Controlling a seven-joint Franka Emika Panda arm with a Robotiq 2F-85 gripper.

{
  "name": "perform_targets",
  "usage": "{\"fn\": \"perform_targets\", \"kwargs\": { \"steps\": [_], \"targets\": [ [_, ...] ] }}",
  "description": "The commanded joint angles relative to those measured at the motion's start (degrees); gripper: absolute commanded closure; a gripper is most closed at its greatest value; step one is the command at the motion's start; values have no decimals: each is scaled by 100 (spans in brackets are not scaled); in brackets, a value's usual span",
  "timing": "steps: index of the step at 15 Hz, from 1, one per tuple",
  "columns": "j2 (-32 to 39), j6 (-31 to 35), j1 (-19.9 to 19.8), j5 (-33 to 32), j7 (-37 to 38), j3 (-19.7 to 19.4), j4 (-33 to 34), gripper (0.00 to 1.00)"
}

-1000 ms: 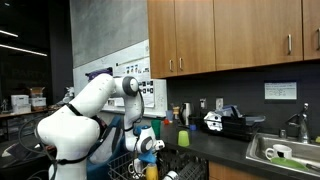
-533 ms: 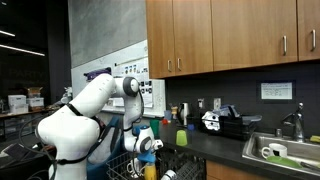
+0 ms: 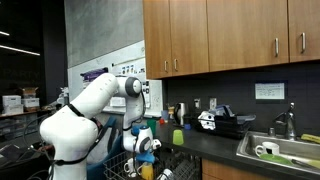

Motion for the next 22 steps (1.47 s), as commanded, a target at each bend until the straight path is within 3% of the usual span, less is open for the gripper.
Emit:
{"fn": "perform_targets", "kwargs": {
  "steps": [1,9,13,22],
  "targets": [
    [-619,-379,-374,-328,-134,910,-432,98],
    [-763,-318,-1633,-1101,-569,1941,-938,98],
    [-898,-663,-2309,-1510,-1050,2318,-1117,98],
    [-1339,-1166,-4229,-1440,-2127,4241,-1928,98]
  ]
}}
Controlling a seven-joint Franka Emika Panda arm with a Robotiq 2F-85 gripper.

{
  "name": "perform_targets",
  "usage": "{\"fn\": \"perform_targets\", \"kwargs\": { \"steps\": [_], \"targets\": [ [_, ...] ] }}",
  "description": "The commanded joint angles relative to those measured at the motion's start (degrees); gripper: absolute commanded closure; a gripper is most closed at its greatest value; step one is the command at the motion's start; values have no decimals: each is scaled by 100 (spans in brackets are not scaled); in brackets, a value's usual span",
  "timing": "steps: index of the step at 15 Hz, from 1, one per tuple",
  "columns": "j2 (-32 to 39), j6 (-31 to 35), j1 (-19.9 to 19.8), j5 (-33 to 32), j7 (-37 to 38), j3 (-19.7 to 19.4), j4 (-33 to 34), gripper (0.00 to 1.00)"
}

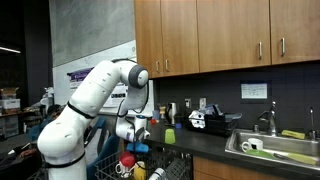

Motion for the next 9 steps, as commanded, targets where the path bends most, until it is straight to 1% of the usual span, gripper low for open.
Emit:
{"fn": "perform_targets", "kwargs": {
  "steps": [1,2,3,6,9],
  "targets": [
    [-236,-222,-771,45,-334,818,-404,98],
    [-220,-236,-892,51,-359,962,-442,98],
    [-183,-306,-1099,69,-405,1187,-460,98],
    [-127,-423,-1481,125,-423,1626,-473,98],
    [-95,-566,-1735,178,-415,1960,-417,98]
  ]
}}
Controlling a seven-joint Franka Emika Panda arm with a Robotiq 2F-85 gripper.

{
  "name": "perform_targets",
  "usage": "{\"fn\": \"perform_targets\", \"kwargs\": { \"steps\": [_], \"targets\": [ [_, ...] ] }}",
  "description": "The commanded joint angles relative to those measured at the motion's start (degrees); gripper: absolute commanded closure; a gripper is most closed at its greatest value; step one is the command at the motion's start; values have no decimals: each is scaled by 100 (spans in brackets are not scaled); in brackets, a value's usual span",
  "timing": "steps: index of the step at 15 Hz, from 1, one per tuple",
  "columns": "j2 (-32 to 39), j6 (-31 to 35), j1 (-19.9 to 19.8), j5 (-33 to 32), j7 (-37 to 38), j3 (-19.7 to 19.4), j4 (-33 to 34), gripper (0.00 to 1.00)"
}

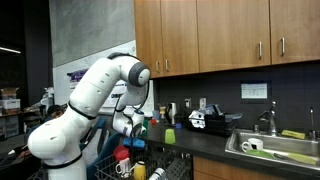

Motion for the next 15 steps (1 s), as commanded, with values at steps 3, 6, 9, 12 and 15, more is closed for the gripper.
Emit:
{"fn": "perform_targets", "kwargs": {
  "steps": [3,6,9,12,15],
  "targets": [
    [-88,-302,-437,216,-77,620,32,98],
    [-94,-462,-540,350,-27,866,110,98],
    [-171,-684,-617,551,21,1119,224,98],
    [-271,-943,-608,796,87,1333,388,98],
    [-397,-1166,-510,1007,116,1457,549,98]
  ]
}}
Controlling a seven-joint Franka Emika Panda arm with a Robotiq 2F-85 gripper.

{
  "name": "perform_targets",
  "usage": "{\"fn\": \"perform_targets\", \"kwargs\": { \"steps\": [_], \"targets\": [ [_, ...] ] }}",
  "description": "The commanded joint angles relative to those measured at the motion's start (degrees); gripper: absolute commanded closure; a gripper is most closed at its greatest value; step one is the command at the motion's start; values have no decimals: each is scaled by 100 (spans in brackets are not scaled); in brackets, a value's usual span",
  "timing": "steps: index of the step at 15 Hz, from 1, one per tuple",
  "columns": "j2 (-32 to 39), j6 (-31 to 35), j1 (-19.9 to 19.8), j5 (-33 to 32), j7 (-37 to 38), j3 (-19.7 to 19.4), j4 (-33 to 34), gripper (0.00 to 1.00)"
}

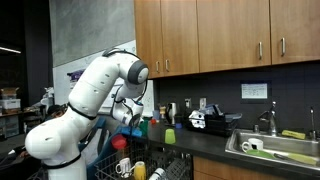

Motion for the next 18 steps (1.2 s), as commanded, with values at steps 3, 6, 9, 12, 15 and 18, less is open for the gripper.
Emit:
{"fn": "perform_targets", "kwargs": {
  "steps": [3,6,9,12,15,18],
  "targets": [
    [-488,-525,106,441,149,322,233,98],
    [-653,-675,262,649,226,428,346,98],
    [-799,-763,487,870,314,475,463,98],
    [-947,-749,821,1057,428,413,574,98],
    [-1090,-678,1200,1215,569,292,694,98],
    [-1243,-621,1665,1349,736,57,854,98]
  ]
}}
